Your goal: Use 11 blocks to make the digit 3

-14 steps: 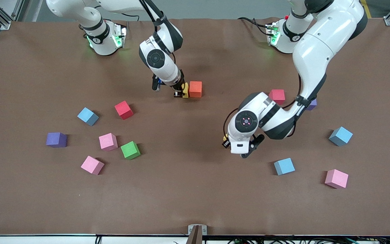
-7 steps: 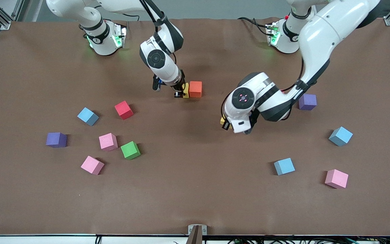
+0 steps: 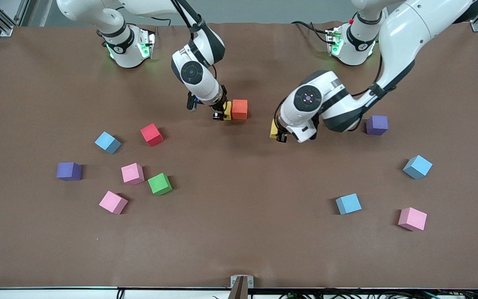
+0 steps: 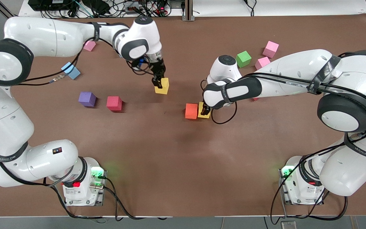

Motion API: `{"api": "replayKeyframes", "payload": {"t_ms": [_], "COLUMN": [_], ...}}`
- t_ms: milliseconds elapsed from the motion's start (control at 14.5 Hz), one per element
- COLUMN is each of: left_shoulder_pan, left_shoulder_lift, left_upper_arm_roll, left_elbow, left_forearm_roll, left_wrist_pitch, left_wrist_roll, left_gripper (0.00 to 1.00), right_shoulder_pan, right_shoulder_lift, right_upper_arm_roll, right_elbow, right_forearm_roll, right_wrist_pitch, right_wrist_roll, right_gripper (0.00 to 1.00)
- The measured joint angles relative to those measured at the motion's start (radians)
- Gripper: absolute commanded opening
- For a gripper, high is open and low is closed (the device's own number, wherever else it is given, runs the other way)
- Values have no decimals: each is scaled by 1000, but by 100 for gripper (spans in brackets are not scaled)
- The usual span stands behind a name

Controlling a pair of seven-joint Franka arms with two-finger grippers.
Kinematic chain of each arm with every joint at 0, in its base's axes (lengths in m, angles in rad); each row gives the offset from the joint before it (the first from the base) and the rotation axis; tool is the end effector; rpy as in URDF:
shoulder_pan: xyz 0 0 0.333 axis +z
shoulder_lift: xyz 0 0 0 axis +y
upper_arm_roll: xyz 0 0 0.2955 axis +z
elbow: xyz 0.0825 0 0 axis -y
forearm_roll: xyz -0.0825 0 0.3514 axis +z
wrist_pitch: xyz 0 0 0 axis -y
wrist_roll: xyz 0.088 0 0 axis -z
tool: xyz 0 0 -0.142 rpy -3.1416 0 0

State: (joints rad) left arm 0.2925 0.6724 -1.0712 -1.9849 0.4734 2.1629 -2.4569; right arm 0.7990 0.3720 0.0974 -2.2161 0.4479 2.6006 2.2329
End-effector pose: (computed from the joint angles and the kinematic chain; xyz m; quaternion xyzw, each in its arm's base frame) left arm 0.4212 -0.3637 0.2390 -0.7445 -0.6582 0.1024 0.0436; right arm 0.3297 0.4137 0.1826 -0.6436 0.7538 0.1329 0.0048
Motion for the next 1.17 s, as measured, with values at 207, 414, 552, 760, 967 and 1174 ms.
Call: {"api": "replayKeyframes", "payload": {"t_ms": [207, 414, 552, 760, 967, 1174], "left_shoulder_pan": [-38, -54, -63, -89, -134, -163], "left_shoulder_lift": [-1, -3, -3, -3, -3, -3], "left_upper_arm_roll": [0, 1, 3, 4, 6, 10], "left_elbow": [-27, -106, -148, -162, -162, -162], "left_forearm_roll": [15, 136, 201, 234, 256, 265], "left_wrist_pitch": [24, 116, 168, 196, 215, 216], "left_wrist_roll": [-158, -304, -333, -349, -378, -395], "left_gripper": [35, 35, 35, 35, 35, 35], "right_shoulder_pan": [0, 0, -3, -43, -104, -202], "right_shoulder_lift": [0, -4, -24, -103, -174, -202], "right_upper_arm_roll": [0, -2, -9, -18, -20, -22], "right_elbow": [6, 14, 25, 49, 89, 192], "right_forearm_roll": [0, 0, 0, -2, -35, -151], "right_wrist_pitch": [0, 0, -33, -158, -291, -464], "right_wrist_roll": [6, 16, 19, 19, 18, -50], "right_gripper": [100, 100, 100, 100, 100, 100]}}
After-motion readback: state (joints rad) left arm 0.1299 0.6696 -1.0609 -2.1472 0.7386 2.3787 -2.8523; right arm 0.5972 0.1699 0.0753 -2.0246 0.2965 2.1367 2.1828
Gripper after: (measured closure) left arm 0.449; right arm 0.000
